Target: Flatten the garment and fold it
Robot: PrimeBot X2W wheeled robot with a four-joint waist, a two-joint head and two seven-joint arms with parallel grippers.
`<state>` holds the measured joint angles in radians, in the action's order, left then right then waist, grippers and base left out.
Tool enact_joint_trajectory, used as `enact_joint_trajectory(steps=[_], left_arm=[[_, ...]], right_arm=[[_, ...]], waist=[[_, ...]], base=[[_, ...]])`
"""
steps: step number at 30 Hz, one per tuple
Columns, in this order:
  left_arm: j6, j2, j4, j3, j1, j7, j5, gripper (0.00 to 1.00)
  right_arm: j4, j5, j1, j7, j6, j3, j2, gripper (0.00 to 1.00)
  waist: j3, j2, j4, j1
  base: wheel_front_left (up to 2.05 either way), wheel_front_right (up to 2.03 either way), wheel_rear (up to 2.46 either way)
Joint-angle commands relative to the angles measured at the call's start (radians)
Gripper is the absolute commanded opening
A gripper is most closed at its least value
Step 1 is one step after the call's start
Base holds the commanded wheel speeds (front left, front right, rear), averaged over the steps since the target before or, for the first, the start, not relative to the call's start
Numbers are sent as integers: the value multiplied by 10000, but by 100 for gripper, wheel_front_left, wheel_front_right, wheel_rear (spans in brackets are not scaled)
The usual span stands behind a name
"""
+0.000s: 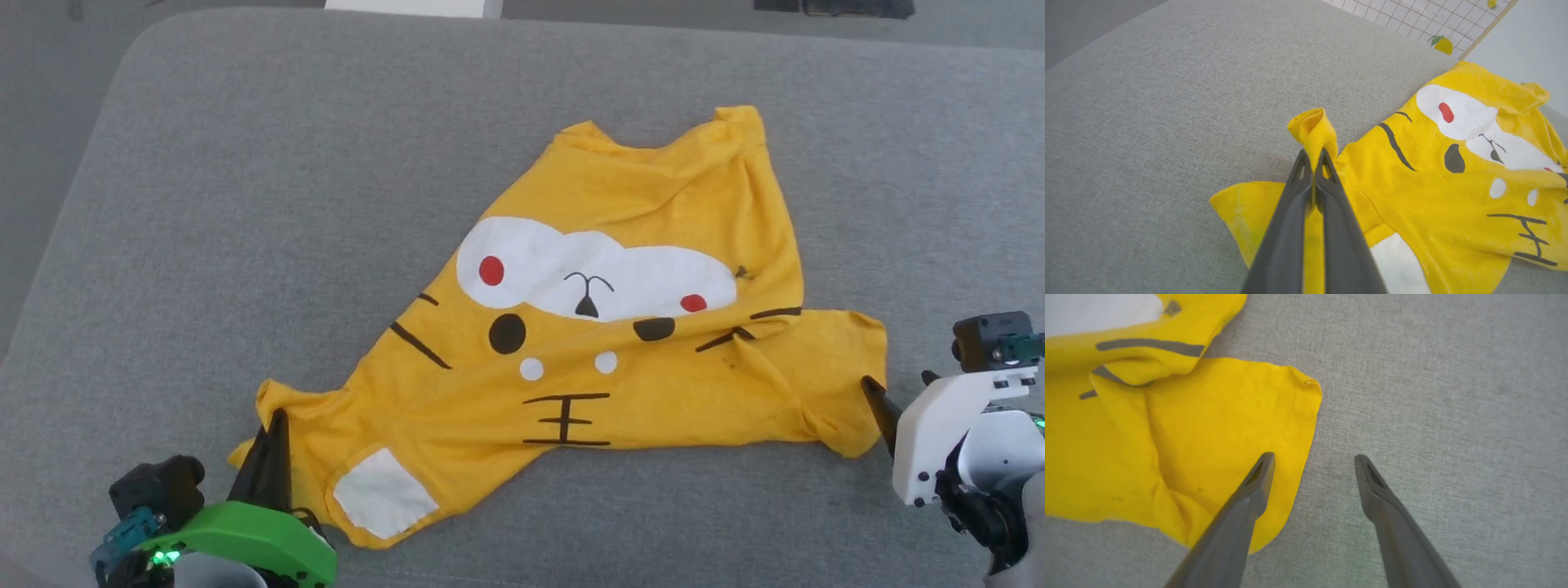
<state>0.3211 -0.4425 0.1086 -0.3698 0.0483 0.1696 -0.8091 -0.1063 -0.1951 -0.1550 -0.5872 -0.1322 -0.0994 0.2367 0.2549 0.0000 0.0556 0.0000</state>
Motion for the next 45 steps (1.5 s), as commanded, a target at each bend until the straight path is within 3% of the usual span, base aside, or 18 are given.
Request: enact_joint_trajectory(steps=[1, 8, 9, 10, 17, 24, 29, 34, 39, 45], left_arm=[[-41, -55, 23, -12, -181, -23, 103, 0], [-13, -103, 71, -36, -282, -125, 101, 0], [-6, -117, 85, -32, -299, -138, 104, 0], [-4, -131, 94, -39, -322, -161, 106, 0], [-123, 6, 47, -125, -434, -240, -62, 0], [-549, 504, 134, 43, -269, -7, -825, 0], [-829, 518, 488, 318, -696, -76, -1205, 0], [-801, 87, 675, 225, -2529, -1041, -916, 0], [-717, -112, 374, 155, -4931, -2176, -734, 0], [-604, 214, -899, 76, -7857, -3555, -987, 0]], right_arm=[[-209, -44, -219, -76, 15, 11, -15, 100], [-1145, -228, -598, -338, 15, 710, 39, 100], [-1262, -291, -676, -359, 15, 850, 80, 41], [-1371, -323, -732, -438, 15, 1079, 168, 0], [-1458, -724, -900, -207, 15, 1248, 370, 0], [-517, -1376, -453, 1352, 15, -92, -534, 0], [431, -1549, -580, 1837, 15, -291, -808, 0], [1054, -1655, -1856, 1927, 15, -22, -1020, 0], [1057, -1449, -3692, 1760, 15, 592, -798, 0], [107, -1377, -6234, 1552, 15, 1415, -688, 0]], waist=[[157, 0, 170, 0], [349, 0, 326, 0], [375, 0, 326, 0], [392, 0, 327, 0], [283, 0, 208, 0], [-268, 0, 21, 0], [-748, 0, -234, 0], [-1357, 0, -570, 0], [-1871, 0, -827, 0], [-2195, 0, -1163, 0]], base=[[0, 0, 0], [0, 0, 0], [0, 0, 0], [0, 0, 0], [0, 0, 0], [0, 0, 0], [0, 0, 0], [0, 0, 0], [0, 0, 0], [0, 0, 0]])
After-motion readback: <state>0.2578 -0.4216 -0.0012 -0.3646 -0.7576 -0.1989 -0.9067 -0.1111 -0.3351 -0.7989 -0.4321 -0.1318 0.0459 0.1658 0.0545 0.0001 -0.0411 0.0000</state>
